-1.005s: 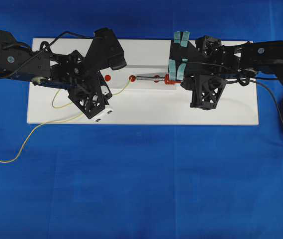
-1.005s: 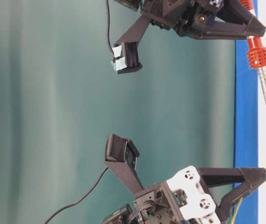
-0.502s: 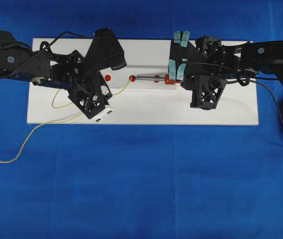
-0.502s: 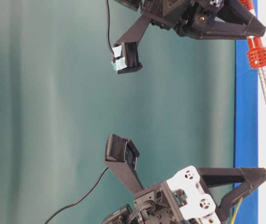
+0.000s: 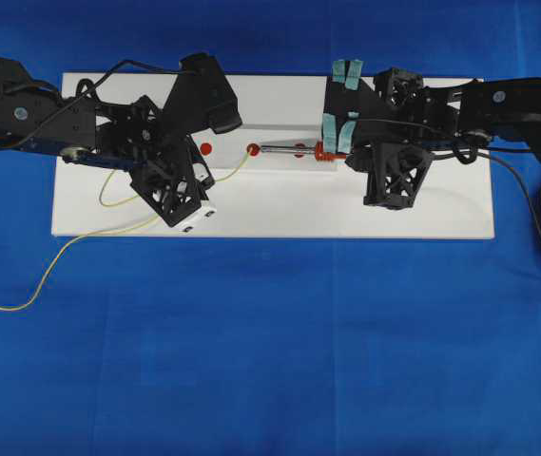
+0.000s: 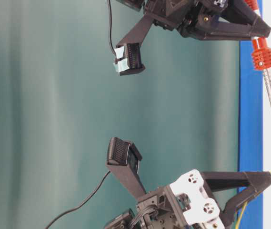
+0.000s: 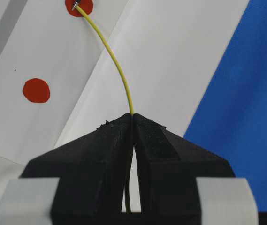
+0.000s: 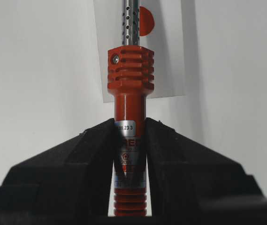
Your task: Touch the tip of the soldering iron to the tip of the solder at the mark.
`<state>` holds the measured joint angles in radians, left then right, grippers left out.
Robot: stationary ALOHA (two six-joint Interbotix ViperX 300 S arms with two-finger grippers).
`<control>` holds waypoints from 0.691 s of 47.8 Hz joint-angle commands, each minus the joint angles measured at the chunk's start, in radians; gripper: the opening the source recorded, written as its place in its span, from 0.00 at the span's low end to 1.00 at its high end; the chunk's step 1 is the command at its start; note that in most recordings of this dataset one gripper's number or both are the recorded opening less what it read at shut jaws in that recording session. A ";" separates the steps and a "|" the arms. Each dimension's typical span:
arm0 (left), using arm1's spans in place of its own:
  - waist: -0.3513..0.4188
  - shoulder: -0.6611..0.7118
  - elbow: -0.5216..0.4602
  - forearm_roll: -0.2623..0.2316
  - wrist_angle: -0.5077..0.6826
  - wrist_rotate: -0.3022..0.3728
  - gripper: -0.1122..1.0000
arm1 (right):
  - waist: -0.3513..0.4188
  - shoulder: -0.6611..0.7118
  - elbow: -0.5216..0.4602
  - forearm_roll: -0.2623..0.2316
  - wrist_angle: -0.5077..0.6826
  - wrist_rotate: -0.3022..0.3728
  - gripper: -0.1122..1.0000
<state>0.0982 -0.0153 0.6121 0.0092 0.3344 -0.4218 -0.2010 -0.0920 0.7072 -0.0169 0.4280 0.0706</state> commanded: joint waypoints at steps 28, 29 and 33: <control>-0.037 -0.253 0.141 0.005 -0.170 0.008 0.12 | 0.003 -0.011 -0.017 0.000 -0.008 -0.002 0.16; -0.037 -0.262 0.150 0.005 -0.176 0.008 0.12 | 0.003 -0.011 -0.017 -0.002 -0.008 -0.002 0.16; -0.037 -0.287 0.175 0.005 -0.189 0.008 0.12 | 0.003 -0.011 -0.017 0.000 -0.008 -0.002 0.16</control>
<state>0.0629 -0.2623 0.7793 0.0107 0.1687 -0.4157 -0.1994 -0.0936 0.7072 -0.0153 0.4264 0.0706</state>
